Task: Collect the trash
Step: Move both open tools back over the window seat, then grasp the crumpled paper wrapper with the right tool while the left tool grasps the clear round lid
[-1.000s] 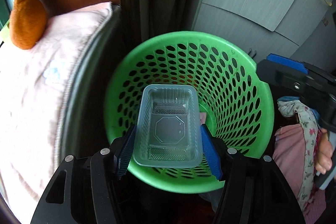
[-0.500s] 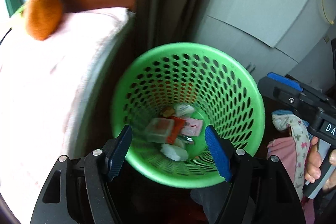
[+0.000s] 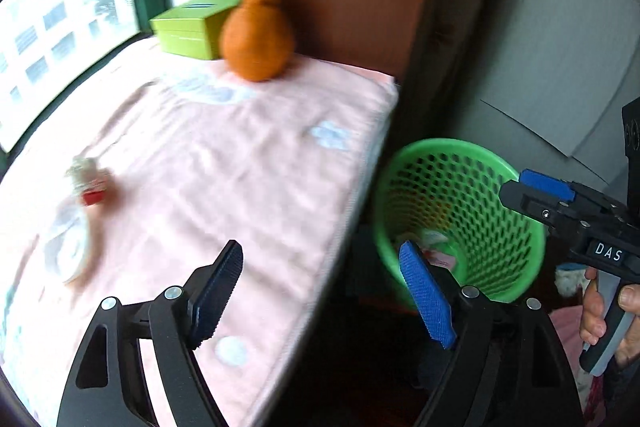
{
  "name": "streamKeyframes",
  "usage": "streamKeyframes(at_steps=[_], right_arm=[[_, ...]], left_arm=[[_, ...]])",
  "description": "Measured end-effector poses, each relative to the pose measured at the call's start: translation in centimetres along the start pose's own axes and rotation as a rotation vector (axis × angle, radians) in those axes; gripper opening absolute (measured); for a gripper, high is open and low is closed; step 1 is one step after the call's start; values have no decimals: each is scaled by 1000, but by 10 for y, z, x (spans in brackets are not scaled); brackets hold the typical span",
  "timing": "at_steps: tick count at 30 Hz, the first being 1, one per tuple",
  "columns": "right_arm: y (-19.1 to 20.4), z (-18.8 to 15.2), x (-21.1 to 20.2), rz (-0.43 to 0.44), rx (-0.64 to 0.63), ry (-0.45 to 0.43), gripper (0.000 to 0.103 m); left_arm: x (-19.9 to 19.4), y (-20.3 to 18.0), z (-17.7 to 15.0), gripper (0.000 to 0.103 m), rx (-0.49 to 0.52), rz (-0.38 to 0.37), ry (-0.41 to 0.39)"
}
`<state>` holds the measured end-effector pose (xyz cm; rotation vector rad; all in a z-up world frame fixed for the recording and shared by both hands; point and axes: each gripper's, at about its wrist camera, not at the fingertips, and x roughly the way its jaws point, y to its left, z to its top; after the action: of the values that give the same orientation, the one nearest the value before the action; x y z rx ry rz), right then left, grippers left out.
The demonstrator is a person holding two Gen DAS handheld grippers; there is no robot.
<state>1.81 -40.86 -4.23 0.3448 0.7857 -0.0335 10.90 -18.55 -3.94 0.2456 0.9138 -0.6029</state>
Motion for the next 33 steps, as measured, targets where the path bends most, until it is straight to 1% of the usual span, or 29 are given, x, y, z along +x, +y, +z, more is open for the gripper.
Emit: streamKeyframes(at_steps=[4,13,21,24,28,31,33], right_arm=[[33,9,18,37,-59,25,72],[109,25,63,137,-174,79,72],[172,41,105,224,-240,129,72],[194,47,122,241,-267,143,72],[219,58,145,268,-286,161,72],[239,65,162,283,-310,172,72],[251,69,174,293,-321,181,72]], left_arm=[[-15,41,-8,79,-62,72,-15],[-38,141,-33,80,-252,191,-19],[-53,211,-47,80,-380,257,-21],[-55,230,-50,80,-412,268,-18],[-56,252,-47,80,-421,291,-21],[-58,268,-43,83,-423,321,-28],[-58,279,-39,83,-435,325,-31]])
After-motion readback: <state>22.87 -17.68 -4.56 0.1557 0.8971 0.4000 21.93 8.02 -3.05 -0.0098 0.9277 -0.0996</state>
